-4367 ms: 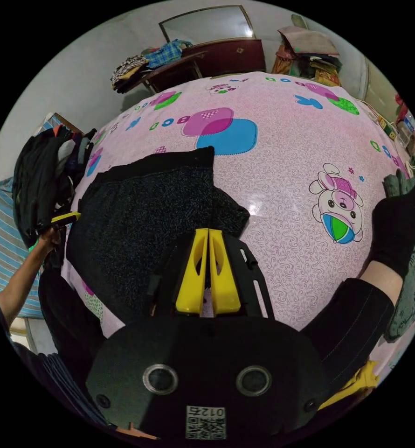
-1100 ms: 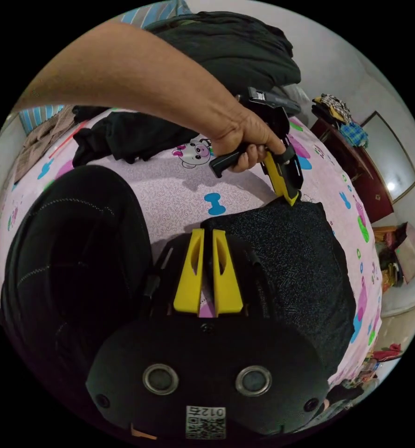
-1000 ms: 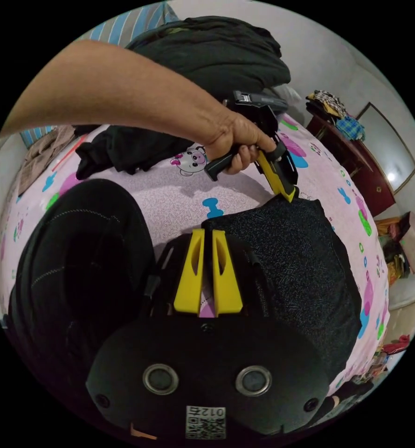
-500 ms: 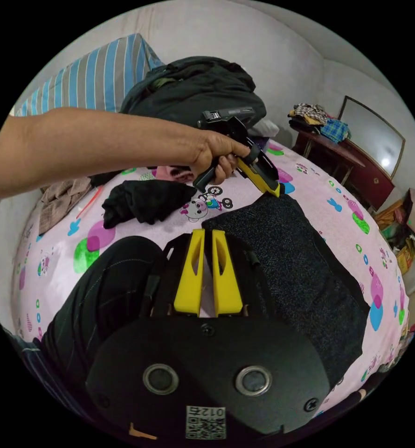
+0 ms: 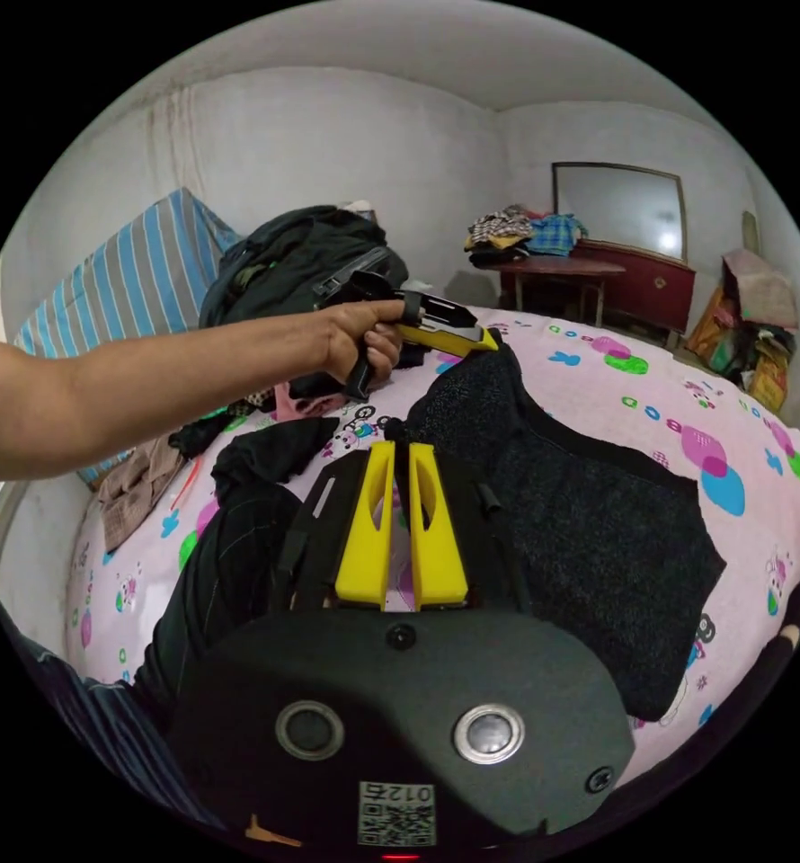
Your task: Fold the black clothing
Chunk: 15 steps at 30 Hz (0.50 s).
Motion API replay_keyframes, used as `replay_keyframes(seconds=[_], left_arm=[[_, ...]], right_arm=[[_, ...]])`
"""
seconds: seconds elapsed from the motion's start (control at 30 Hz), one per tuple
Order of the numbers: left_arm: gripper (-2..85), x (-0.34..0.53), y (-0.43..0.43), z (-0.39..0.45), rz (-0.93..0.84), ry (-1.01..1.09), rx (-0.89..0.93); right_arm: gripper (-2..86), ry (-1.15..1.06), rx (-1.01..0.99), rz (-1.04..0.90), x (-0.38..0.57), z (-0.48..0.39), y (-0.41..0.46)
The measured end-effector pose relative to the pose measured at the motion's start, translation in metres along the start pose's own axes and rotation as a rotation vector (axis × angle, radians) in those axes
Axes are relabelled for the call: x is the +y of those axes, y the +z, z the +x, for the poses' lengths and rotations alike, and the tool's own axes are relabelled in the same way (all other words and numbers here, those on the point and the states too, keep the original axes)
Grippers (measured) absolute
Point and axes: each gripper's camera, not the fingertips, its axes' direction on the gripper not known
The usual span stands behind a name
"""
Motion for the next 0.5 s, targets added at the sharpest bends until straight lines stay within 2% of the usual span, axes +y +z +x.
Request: replay_keyframes(seconds=[0.23,0.5], left_arm=[[1.1,0.005,0.078,0.048,-0.041,0.058,0.009],[1.1,0.010,0.173,0.103,-0.090,0.105,-0.069]], right_arm=[[0.5,0.154,0.009,0.067,0.017,0.062,-0.071],[0.5,0.329,0.037,0.122,0.039,0.143,-0.138]])
